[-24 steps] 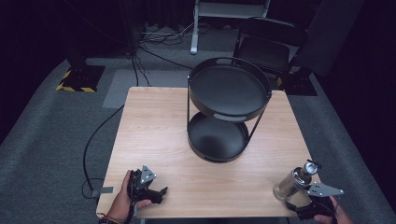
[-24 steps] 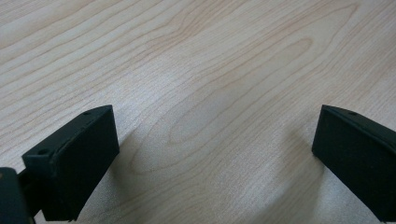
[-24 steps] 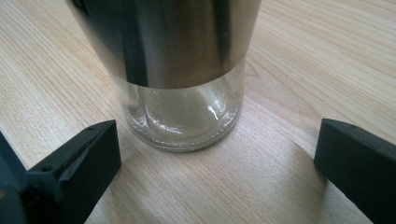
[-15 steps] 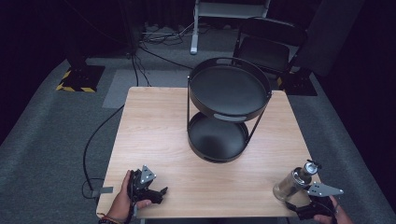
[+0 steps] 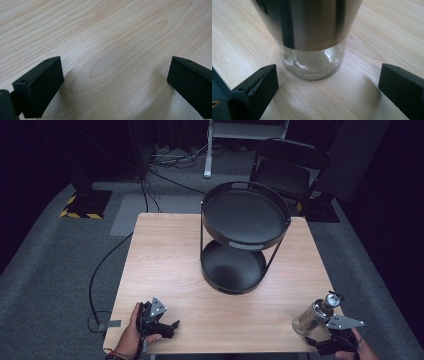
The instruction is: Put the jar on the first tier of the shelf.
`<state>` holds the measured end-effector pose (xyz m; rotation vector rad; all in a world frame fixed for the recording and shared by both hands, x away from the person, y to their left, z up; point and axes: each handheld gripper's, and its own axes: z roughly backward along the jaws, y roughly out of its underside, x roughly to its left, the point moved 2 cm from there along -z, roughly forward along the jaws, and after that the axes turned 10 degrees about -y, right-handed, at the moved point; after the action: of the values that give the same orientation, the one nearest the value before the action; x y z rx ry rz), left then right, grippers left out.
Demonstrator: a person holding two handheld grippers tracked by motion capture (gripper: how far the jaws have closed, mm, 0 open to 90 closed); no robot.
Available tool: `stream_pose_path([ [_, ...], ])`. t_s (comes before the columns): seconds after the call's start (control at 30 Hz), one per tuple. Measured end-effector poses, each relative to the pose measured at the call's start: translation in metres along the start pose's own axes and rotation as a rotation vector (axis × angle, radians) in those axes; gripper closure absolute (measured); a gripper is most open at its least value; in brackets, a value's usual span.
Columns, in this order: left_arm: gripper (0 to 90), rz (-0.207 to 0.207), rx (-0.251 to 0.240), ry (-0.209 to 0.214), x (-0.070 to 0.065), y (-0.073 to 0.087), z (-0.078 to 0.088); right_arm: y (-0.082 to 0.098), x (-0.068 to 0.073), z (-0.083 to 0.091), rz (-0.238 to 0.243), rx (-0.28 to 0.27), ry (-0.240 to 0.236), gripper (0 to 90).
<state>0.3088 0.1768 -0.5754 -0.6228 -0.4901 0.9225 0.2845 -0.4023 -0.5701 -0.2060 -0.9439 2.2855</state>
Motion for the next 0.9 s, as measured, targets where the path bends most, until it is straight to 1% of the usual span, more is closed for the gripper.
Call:
stream_pose_path([
  [0.07, 0.4, 0.000, 0.000, 0.000, 0.000, 0.000, 0.000, -0.002, 0.002, 0.003, -0.008, -0.021, -0.024, 3.1],
  [0.17, 0.4, 0.000, 0.000, 0.000, 0.000, 0.000, 0.000, -0.006, 0.007, 0.005, 0.012, -0.021, -0.018, 3.1],
  [0.3, 0.4, 0.000, 0.000, 0.000, 0.000, 0.000, 0.000, -0.011, 0.010, 0.007, 0.014, -0.028, -0.020, 3.1],
  [0.4, 0.4, 0.000, 0.000, 0.000, 0.000, 0.000, 0.000, -0.014, 0.011, 0.009, 0.006, -0.043, -0.033, 3.1],
  [0.6, 0.4, 0.001, 0.000, 0.000, 0.000, 0.000, 0.000, -0.021, 0.012, 0.014, -0.021, -0.072, -0.039, 3.6],
  [0.67, 0.4, 0.000, 0.000, 0.000, 0.000, 0.000, 0.000, -0.022, 0.013, 0.015, -0.027, -0.077, -0.037, 3.8],
  [0.8, 0.4, 0.000, 0.000, 0.000, 0.000, 0.000, 0.000, -0.027, 0.015, 0.016, -0.019, -0.087, -0.031, 3.9],
  [0.83, 0.4, 0.000, 0.000, -0.001, 0.000, 0.000, 0.000, -0.029, 0.017, 0.017, -0.014, -0.092, -0.013, 4.9],
  [0.9, 0.4, 0.000, 0.000, 0.000, 0.000, 0.000, 0.000, -0.030, 0.017, 0.017, -0.014, -0.098, -0.008, 5.0],
])
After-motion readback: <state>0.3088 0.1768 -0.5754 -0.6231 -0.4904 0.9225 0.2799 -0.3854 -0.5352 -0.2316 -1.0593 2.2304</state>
